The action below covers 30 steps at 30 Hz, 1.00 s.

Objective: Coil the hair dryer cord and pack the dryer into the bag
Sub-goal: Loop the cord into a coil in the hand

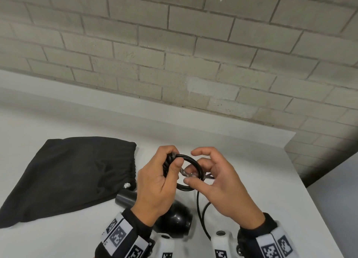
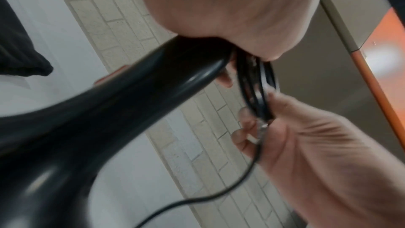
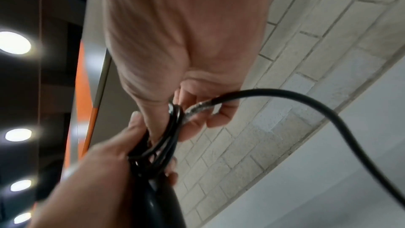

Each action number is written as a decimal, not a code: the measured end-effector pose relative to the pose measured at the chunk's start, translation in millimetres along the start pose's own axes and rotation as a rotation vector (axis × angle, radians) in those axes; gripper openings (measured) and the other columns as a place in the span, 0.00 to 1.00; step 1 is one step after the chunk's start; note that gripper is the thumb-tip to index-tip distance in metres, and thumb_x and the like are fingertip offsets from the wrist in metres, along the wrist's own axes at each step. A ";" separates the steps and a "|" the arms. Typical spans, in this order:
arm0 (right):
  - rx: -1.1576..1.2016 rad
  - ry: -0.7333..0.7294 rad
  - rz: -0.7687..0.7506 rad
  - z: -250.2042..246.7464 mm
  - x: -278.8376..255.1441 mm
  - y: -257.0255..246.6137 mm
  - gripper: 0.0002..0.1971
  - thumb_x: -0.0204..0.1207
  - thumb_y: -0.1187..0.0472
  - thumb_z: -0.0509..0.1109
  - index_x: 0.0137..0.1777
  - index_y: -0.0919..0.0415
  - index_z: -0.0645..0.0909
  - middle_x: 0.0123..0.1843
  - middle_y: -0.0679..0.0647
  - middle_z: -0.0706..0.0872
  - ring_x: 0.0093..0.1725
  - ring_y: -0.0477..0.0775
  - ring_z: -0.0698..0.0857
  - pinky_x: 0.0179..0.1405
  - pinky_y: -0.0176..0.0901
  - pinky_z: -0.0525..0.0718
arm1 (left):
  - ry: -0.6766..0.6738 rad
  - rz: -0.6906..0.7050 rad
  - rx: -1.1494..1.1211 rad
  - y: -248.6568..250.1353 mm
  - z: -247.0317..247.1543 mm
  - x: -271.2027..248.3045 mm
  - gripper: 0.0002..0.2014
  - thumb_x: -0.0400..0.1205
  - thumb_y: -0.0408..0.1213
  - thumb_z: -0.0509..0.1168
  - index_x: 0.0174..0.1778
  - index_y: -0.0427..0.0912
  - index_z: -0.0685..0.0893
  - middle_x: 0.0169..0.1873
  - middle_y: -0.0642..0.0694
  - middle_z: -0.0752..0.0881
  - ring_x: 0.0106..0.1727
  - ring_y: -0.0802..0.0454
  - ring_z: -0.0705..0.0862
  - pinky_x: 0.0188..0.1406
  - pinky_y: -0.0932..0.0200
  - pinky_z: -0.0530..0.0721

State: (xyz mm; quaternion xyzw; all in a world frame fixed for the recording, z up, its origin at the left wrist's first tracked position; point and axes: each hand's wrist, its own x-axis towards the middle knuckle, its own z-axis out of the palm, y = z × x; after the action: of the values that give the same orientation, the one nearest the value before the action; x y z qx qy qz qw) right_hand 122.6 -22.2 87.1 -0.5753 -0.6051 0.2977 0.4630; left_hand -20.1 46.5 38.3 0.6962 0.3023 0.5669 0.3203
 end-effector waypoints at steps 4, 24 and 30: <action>-0.116 0.271 -0.203 9.6 -5.6 15.6 0.21 0.69 0.66 0.81 0.54 0.47 0.76 0.48 0.45 0.86 0.51 0.52 0.87 0.53 0.42 0.84 | -0.026 -0.070 -0.033 9.3 1.8 -3.2 0.10 0.84 0.58 0.58 0.50 0.56 0.77 0.38 0.55 0.85 0.39 0.48 0.87 0.40 0.44 0.86; -0.241 -0.007 0.270 10.1 -15.6 -34.1 0.07 0.76 0.50 0.74 0.39 0.50 0.87 0.43 0.45 0.85 0.44 0.40 0.86 0.51 0.39 0.87 | 0.129 0.049 0.057 3.8 10.2 -6.0 0.19 0.86 0.64 0.53 0.46 0.53 0.77 0.27 0.55 0.82 0.29 0.52 0.83 0.27 0.45 0.82; -0.028 -0.171 0.319 -13.5 -12.8 -36.4 0.11 0.74 0.46 0.75 0.41 0.53 0.89 0.38 0.45 0.87 0.41 0.43 0.84 0.53 0.48 0.83 | 0.094 0.050 0.009 5.8 12.2 -5.8 0.19 0.86 0.64 0.53 0.52 0.54 0.80 0.32 0.52 0.84 0.31 0.52 0.85 0.30 0.46 0.84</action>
State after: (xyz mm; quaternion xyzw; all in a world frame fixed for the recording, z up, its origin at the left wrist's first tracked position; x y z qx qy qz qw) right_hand 118.3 -42.8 122.1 -0.6429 -0.5475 0.4068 0.3484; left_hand -8.8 37.2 37.5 0.6775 0.3021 0.6055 0.2883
